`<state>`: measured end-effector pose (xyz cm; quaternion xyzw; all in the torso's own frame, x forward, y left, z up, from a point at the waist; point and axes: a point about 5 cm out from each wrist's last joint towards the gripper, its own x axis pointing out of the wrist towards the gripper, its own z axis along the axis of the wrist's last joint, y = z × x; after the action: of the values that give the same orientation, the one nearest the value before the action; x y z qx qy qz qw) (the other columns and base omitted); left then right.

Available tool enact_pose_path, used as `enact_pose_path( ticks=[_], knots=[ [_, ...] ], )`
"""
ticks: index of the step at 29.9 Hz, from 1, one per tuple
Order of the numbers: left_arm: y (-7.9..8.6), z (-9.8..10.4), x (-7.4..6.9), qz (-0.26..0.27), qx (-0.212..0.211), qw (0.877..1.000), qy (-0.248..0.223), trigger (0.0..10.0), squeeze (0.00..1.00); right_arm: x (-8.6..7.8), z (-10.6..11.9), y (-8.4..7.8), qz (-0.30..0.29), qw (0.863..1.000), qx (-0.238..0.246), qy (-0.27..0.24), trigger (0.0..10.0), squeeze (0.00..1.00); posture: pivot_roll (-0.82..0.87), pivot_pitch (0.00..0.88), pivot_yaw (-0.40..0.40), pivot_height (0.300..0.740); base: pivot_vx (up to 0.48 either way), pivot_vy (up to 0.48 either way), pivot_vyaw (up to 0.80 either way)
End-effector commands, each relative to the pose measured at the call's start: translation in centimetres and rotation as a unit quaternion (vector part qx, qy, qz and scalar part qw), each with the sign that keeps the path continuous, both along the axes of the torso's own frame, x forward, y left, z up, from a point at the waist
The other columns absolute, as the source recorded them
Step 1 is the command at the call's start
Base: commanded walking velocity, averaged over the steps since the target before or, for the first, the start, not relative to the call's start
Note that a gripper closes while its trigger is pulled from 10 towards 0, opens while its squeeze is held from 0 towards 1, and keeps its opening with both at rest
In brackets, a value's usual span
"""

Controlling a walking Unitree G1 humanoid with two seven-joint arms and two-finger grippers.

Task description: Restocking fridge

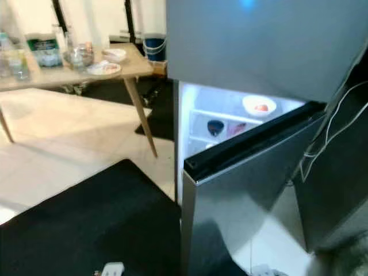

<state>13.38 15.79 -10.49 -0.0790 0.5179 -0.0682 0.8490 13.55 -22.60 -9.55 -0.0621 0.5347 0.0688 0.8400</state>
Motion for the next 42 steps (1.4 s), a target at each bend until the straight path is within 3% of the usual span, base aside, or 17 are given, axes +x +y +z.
enact_pose_path(
  ticks=[1, 4, 13, 15, 17, 19, 22, 25, 31, 34, 40, 42],
  knots=[
    [-0.4, -0.3, -0.7, -0.006, 0.003, 1.000, 0.014, 10.0, 0.00, -0.7, -0.1, -0.8, -0.005, 1.000, -0.011, 0.011, 10.0, 0.00, -0.09, 0.000, -0.026, 0.740, 0.000, 0.000, 0.00],
    [-0.1, -0.3, -0.7, -0.009, 0.020, 1.000, 0.016, 10.0, 0.00, -0.8, -0.1, -0.8, -0.005, 1.000, -0.010, 0.012, 10.0, 0.00, -0.09, 0.000, -0.025, 0.740, 0.000, 0.000, 0.00],
    [-0.3, -0.3, -0.7, -0.013, 0.010, 1.000, 0.017, 10.0, 0.00, -1.0, -0.1, -0.9, -0.013, 1.000, -0.007, 0.010, 10.0, 0.00, -0.09, 0.000, -0.023, 0.740, 0.000, 0.000, 0.00],
    [-0.3, -0.3, -0.7, -0.013, 0.007, 1.000, 0.016, 10.0, 0.00, -0.4, 0.2, -1.2, -0.056, 0.998, 0.012, -0.015, 10.0, 0.00, -0.09, 0.000, -0.023, 0.740, 0.000, 0.000, 0.00],
    [-0.3, -0.3, -0.7, -0.013, 0.007, 1.000, 0.016, 10.0, 0.00, -0.4, 0.2, -1.2, -0.056, 0.998, 0.012, -0.015, 10.0, 0.00, -0.09, 0.000, -0.023, 0.740, 0.000, 0.000, 0.00],
    [-0.3, -0.3, -0.7, -0.013, 0.007, 1.000, 0.016, 10.0, 0.00, 0.6, 0.8, -1.8, -0.103, 0.993, 0.035, -0.052, 10.0, 0.00, -0.09, 0.000, -0.023, 0.740, 0.000, 0.000, 0.00],
    [-0.3, -0.3, -0.7, -0.013, 0.007, 1.000, 0.016, 10.0, 0.00, 1.3, 1.2, -2.2, -0.127, 0.988, 0.050, -0.073, 10.0, 0.00, -0.09, 0.000, -0.023, 0.740, 0.000, 0.000, 0.00],
    [-0.2, -0.3, -0.8, -0.018, 0.010, 1.000, 0.017, 10.0, 0.00, 4.2, 2.9, -2.1, -0.186, 0.955, 0.170, -0.158, 10.0, 0.00, -0.10, 0.000, -0.018, 0.740, 0.000, 0.000, 0.00],
    [-0.2, -0.3, -0.7, -0.022, 0.010, 1.000, 0.017, 10.0, 0.00, 6.0, 4.0, -1.3, -0.177, 0.934, 0.240, -0.196, 10.0, 0.00, -0.10, 0.000, -0.018, 0.740, 0.000, 0.000, 0.00],
    [-0.3, -0.2, -0.5, -0.023, 0.010, 1.000, 0.014, 10.0, 0.00, 7.5, 5.0, -0.2, -0.144, 0.918, 0.298, -0.218, 10.0, 0.00, -0.10, 0.000, -0.015, 0.740, 0.000, 0.000, 0.00],
    [-0.3, -0.2, -0.5, -0.023, 0.010, 1.000, 0.014, 10.0, 0.00, 9.3, 6.2, 1.1, -0.091, 0.904, 0.342, -0.239, 10.0, 0.00, -0.09, 0.000, -0.016, 0.740, 0.000, 0.000, 0.00],
    [-0.1, -0.3, -0.7, -0.021, 0.012, 1.000, 0.016, 10.0, 0.00, 11.0, 7.4, 3.1, -0.024, 0.892, 0.370, -0.259, 10.0, 0.00, -0.09, 0.000, -0.020, 0.740, 0.000, 0.000, 0.00]
  ],
)
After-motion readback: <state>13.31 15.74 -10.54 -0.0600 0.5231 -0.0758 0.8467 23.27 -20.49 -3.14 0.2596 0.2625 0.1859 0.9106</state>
